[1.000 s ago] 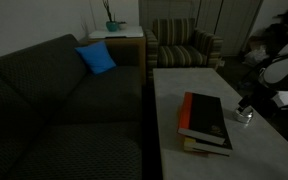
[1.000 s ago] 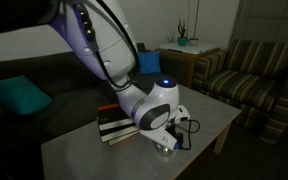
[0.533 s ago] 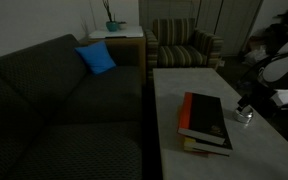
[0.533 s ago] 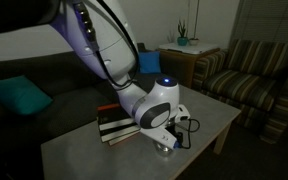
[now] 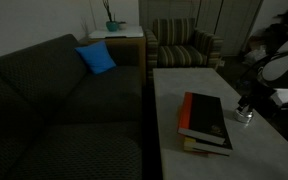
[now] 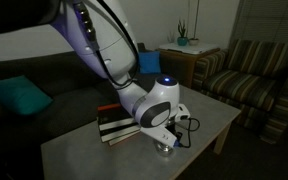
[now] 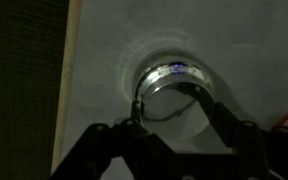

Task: Put the lid of the silver thing on the table

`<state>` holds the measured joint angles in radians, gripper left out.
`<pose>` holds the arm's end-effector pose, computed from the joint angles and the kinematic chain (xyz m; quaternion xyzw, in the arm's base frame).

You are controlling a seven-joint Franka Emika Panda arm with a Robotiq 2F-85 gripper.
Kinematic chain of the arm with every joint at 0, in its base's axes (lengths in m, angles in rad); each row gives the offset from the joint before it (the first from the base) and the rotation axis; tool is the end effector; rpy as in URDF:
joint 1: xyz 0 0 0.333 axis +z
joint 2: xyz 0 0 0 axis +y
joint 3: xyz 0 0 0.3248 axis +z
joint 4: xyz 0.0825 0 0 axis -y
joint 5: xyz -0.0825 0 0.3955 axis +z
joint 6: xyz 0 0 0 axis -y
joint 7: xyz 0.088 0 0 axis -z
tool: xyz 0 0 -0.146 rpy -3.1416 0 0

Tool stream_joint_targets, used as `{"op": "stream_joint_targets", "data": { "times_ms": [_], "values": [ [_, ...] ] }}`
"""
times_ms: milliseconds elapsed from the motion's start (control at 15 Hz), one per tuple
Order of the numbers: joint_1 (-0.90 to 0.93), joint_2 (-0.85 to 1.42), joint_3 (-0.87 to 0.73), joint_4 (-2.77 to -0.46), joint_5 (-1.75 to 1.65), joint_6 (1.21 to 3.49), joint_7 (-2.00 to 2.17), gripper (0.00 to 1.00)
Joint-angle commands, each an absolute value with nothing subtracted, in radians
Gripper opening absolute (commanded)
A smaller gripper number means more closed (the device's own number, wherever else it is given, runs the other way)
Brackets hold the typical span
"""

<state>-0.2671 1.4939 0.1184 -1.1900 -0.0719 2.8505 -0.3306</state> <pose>0.6832 -0.1157 -0.1678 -0.9932 -0.0646 -0.0948 0.0189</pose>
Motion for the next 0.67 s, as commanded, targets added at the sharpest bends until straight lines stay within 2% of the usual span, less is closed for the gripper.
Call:
{"op": "stream_joint_targets", "data": {
  "times_ms": [0,67,133,200,600],
  "values": [
    [-0.274,1.494,0.125,-1.179,-0.064,2.821,-0.343,0.59],
    [-0.274,1.494,0.125,-1.178,-0.065,2.818,-0.344,0.64],
    [-0.273,1.494,0.123,-1.178,-0.066,2.817,-0.344,0.6],
    [-0.272,1.494,0.122,-1.177,-0.066,2.814,-0.345,0.44],
    [-0.257,1.494,0.105,-1.165,-0.078,2.758,-0.355,0.44]
  ]
}}
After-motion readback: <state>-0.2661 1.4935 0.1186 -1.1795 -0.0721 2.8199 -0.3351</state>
